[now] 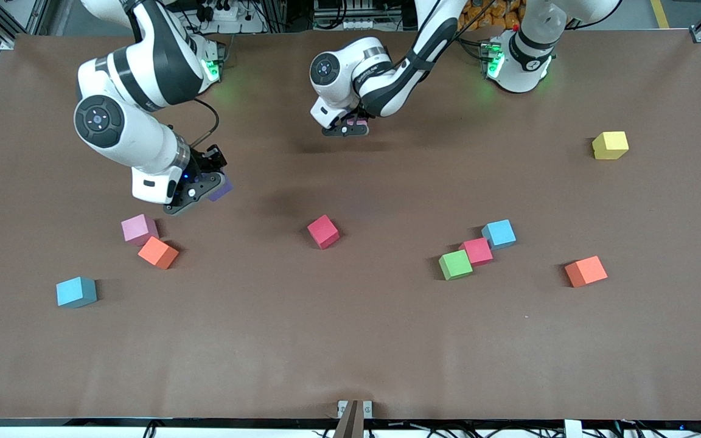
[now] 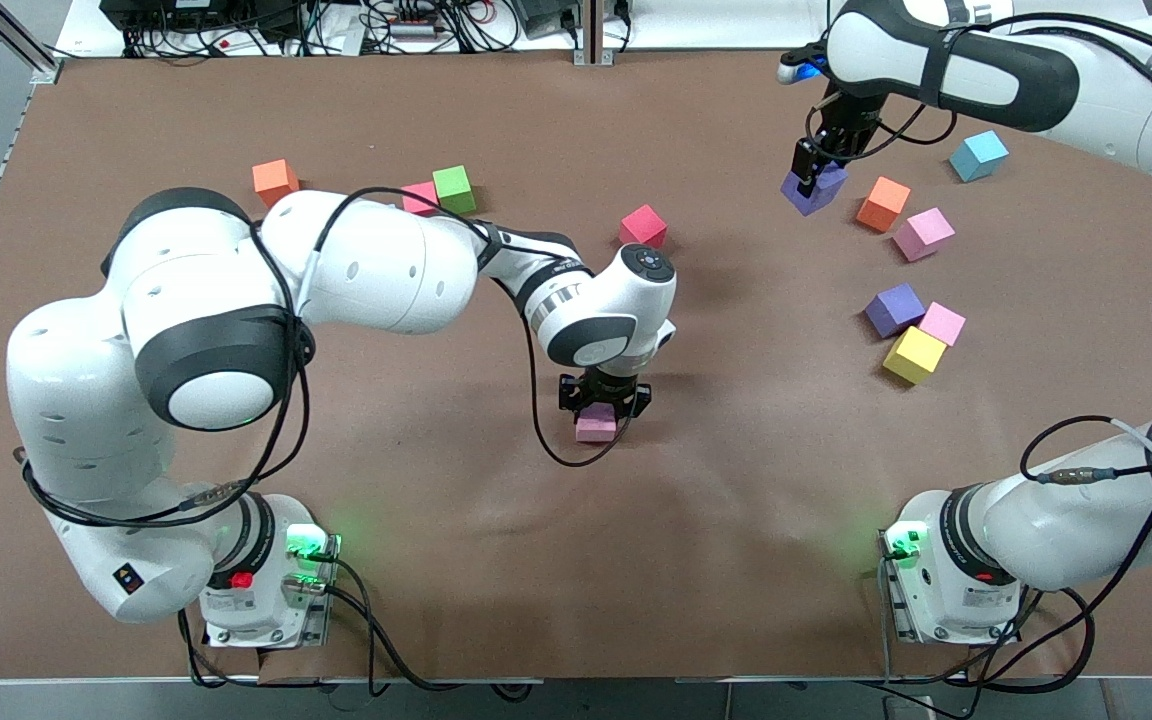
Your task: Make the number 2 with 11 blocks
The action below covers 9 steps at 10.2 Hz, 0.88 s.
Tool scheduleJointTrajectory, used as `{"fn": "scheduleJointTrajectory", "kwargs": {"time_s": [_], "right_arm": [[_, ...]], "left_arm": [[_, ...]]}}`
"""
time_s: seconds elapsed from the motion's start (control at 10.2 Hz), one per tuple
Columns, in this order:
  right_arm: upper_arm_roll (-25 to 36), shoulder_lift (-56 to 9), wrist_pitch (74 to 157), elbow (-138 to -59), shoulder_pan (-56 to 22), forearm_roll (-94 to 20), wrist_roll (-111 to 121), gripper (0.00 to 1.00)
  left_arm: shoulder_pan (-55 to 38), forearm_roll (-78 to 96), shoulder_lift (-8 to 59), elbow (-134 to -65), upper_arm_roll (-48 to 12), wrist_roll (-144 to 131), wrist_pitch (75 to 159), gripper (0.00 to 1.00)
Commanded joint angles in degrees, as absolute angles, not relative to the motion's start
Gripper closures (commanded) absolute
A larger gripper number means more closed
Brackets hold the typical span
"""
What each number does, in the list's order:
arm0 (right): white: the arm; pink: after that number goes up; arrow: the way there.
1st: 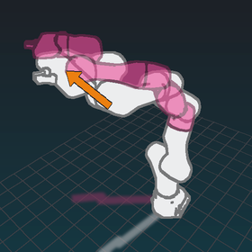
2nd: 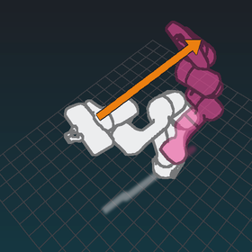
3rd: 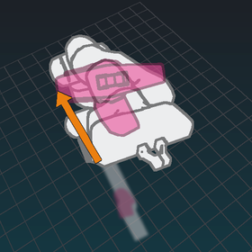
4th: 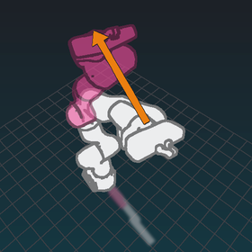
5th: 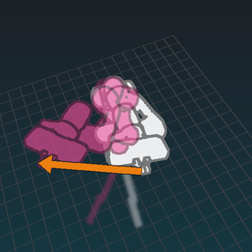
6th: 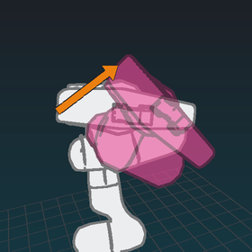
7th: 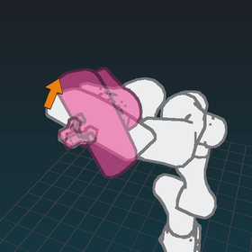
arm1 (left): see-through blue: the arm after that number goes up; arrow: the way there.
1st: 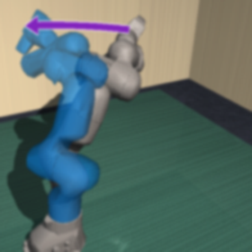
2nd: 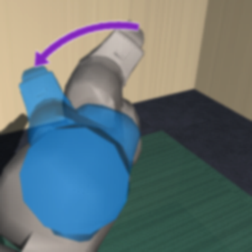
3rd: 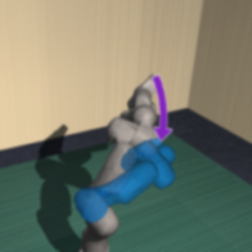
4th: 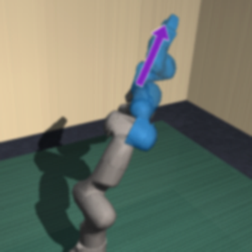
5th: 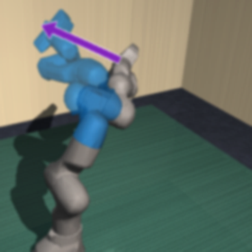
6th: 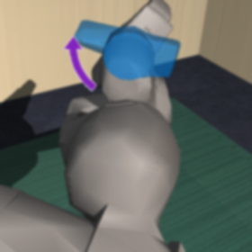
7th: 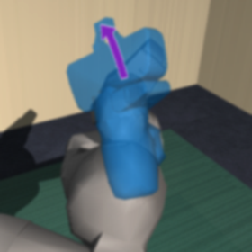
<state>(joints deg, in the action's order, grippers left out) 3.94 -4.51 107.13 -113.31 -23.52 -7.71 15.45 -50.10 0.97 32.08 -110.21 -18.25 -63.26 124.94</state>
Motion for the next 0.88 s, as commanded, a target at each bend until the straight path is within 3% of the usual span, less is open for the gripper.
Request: {"fn": "scheduleJointTrajectory", "kwargs": {"time_s": [0.0, 0.39, 0.78], "right_arm": [[4.75, -2.02, 106.53, -115.31, -25.13, -8.26, 15.91, 0.73], [4.83, -2.02, 106.61, -115.31, -26.45, -8.26, 15.56, 0.73], [5.27, -2.72, 107.57, -115.4, -28.65, -8.26, 16.17, 0.75]], "left_arm": [[-49.92, -1.49, 32.35, -111.27, -18.11, -64.25, 124.54, 0.0], [-47.21, -6.86, 26.48, -110.04, -21.26, -65.64, 124.72, 0.0], [-36.87, -3.79, 16.46, -110.92, -25.04, -68.81, 123.06, 0.0]]}}
